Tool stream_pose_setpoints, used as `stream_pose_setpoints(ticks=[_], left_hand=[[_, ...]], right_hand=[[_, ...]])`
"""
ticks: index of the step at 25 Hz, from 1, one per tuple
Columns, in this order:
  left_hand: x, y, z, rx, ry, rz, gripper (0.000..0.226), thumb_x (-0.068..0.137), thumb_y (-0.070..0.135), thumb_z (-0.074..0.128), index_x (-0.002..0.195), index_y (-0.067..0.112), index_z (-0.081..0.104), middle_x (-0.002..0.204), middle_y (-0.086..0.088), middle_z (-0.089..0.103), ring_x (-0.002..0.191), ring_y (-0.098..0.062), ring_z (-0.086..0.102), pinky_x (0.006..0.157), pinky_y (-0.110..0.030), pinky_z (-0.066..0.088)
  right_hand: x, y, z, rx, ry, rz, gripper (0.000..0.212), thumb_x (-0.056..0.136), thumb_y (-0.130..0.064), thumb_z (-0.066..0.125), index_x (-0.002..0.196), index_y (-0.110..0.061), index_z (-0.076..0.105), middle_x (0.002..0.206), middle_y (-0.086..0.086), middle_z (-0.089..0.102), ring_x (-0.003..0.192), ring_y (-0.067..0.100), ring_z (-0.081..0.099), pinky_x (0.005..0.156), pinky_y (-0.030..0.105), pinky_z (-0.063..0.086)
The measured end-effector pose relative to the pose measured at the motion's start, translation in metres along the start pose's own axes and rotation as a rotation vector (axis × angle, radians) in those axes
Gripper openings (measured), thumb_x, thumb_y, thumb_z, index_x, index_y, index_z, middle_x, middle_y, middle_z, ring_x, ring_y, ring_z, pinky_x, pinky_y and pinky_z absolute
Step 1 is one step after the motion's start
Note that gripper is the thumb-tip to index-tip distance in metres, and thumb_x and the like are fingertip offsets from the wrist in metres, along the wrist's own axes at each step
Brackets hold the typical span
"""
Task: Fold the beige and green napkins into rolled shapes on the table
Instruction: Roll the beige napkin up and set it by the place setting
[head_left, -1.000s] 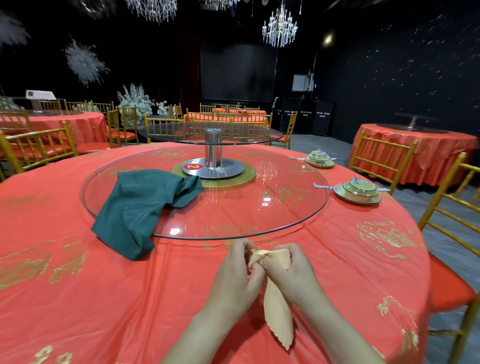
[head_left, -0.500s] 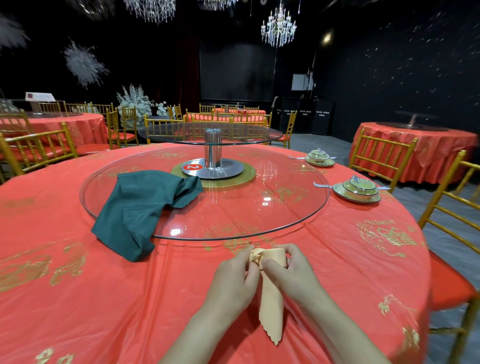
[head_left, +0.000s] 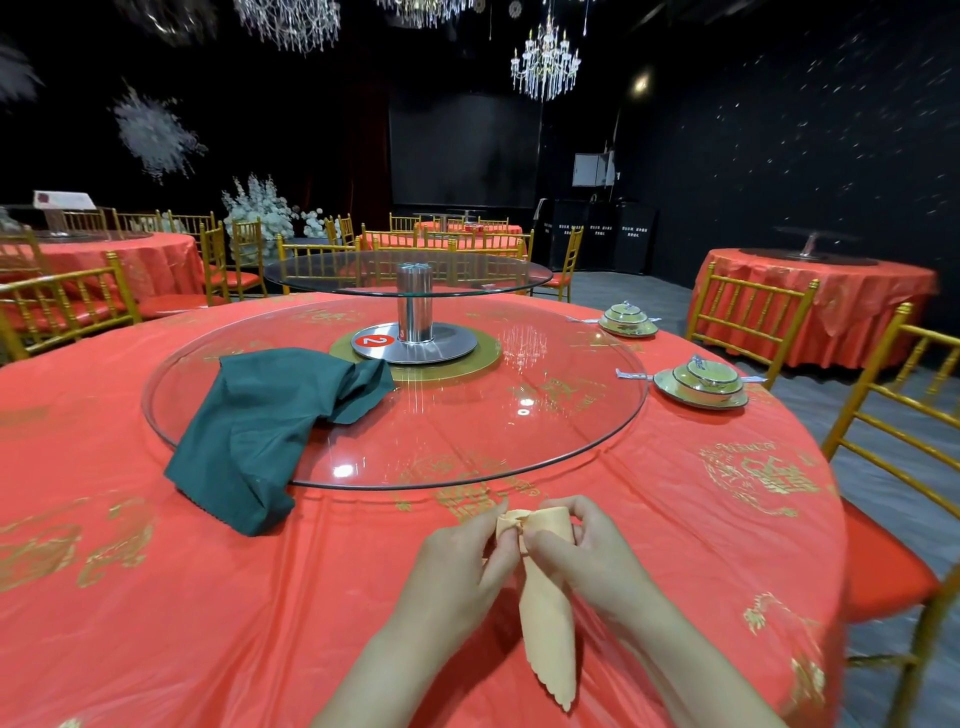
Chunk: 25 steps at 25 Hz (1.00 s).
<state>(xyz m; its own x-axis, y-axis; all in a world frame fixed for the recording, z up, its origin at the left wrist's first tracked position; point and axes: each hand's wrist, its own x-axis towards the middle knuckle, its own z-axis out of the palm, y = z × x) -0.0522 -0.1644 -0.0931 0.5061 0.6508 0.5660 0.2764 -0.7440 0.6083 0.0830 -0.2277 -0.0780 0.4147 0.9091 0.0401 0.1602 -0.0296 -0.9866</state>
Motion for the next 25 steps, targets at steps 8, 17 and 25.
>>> stream_pose_setpoints(ticks=[8, 17, 25], left_hand=[[0.005, -0.005, -0.001, 0.032, 0.043, -0.261, 0.021, 0.071, 0.020, 0.047, 0.076, 0.019, 0.068, 0.060, 0.000, 0.062, 0.062, -0.019, 0.054, 0.060, -0.034, 0.043], [0.004, -0.006, -0.001, 0.044, 0.056, -0.098, 0.029, 0.093, 0.013, 0.050, 0.119, 0.013, 0.064, 0.098, -0.006, 0.072, 0.089, -0.026, 0.064, 0.068, -0.025, 0.039], [0.005, 0.000, -0.003, 0.138, 0.063, -0.232, 0.014, 0.080, 0.008, 0.052, 0.071, 0.016, 0.058, 0.067, -0.007, 0.065, 0.069, -0.031, 0.057, 0.056, -0.031, 0.026]], right_hand=[[0.000, 0.007, 0.019, -0.237, 0.110, -0.030, 0.042, 0.056, -0.038, 0.065, 0.092, -0.028, 0.046, 0.081, -0.001, 0.065, 0.072, 0.017, 0.063, 0.070, 0.035, 0.051], [0.000, -0.009, 0.016, -0.246, 0.128, -0.048, 0.040, 0.067, -0.028, 0.072, 0.098, -0.023, 0.048, 0.085, 0.001, 0.067, 0.077, 0.018, 0.066, 0.074, 0.037, 0.054], [-0.008, 0.000, 0.025, -0.253, 0.161, -0.038, 0.040, 0.058, -0.040, 0.068, 0.088, -0.023, 0.047, 0.077, 0.001, 0.066, 0.075, 0.022, 0.065, 0.072, 0.040, 0.053]])
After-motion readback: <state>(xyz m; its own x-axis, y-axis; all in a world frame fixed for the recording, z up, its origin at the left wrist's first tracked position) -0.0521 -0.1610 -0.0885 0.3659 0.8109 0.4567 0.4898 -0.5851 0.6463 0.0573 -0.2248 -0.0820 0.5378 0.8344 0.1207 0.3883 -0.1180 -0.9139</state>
